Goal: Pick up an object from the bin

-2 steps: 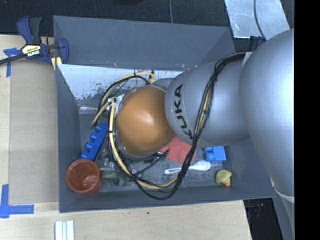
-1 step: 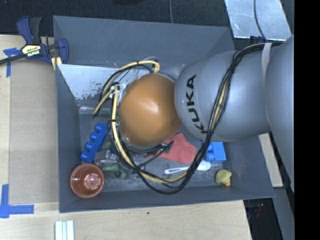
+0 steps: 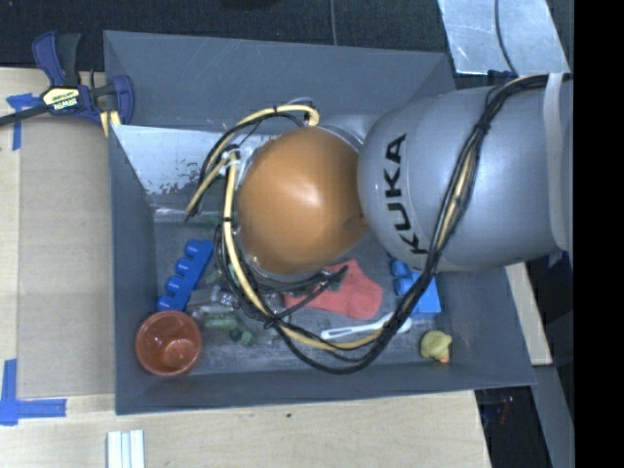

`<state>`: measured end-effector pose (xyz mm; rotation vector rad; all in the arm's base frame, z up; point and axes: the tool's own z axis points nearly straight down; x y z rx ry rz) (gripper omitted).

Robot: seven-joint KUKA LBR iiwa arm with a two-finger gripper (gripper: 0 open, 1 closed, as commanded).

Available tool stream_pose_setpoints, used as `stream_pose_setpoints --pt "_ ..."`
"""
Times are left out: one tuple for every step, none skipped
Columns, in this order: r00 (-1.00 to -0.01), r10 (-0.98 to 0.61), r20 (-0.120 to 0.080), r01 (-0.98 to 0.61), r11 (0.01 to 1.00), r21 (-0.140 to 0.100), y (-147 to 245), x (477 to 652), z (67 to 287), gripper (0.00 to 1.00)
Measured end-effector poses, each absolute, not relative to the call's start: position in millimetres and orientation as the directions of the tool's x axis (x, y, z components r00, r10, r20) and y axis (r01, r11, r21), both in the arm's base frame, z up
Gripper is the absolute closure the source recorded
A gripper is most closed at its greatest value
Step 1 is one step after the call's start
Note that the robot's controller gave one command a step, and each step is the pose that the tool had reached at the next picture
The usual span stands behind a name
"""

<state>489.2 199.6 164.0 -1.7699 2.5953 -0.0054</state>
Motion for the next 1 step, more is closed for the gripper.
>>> stream_pose_setpoints --pt "-0.366 -0.931 -0.003 -0.931 0.366 -0.009 200.0 491.0 211.6 1.00"
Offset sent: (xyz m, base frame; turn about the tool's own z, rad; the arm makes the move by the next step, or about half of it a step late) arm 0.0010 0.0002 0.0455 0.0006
